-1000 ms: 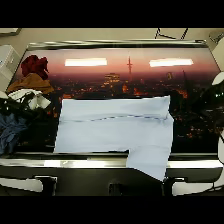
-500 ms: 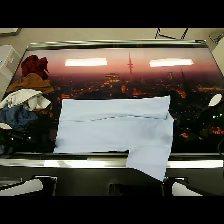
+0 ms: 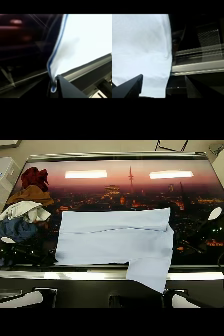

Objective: Fold the clothes and pants, and hang the long-sleeved shirts on hangers.

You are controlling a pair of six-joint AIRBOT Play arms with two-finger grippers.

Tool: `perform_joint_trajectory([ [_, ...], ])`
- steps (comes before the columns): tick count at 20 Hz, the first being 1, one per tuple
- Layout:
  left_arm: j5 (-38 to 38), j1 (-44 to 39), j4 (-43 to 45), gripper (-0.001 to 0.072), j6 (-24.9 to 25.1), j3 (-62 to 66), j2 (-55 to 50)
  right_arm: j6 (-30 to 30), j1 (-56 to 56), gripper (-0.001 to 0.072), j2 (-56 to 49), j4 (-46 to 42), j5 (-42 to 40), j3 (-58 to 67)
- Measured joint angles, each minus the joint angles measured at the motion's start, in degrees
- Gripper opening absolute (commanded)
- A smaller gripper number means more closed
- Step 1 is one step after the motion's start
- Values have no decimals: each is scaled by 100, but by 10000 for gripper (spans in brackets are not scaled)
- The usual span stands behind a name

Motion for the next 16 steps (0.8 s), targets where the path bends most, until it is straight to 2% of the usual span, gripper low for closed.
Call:
perform_joint_trajectory([
  [5, -103, 0, -20, 24, 15, -11, 4, -22, 0, 617, 278, -33, -170, -452],
  [12, -111, 0, -33, 24, 7, -11, 17, -299, -2, 604, 654, 378, -1056, -1950],
  [15, -116, 0, -35, 25, -11, -11, 28, -361, -2, 543, 673, 664, -1399, -2352],
  [16, -125, 0, -35, 25, -22, -11, 28, -369, -2, 438, 675, 765, -1478, -2465],
])
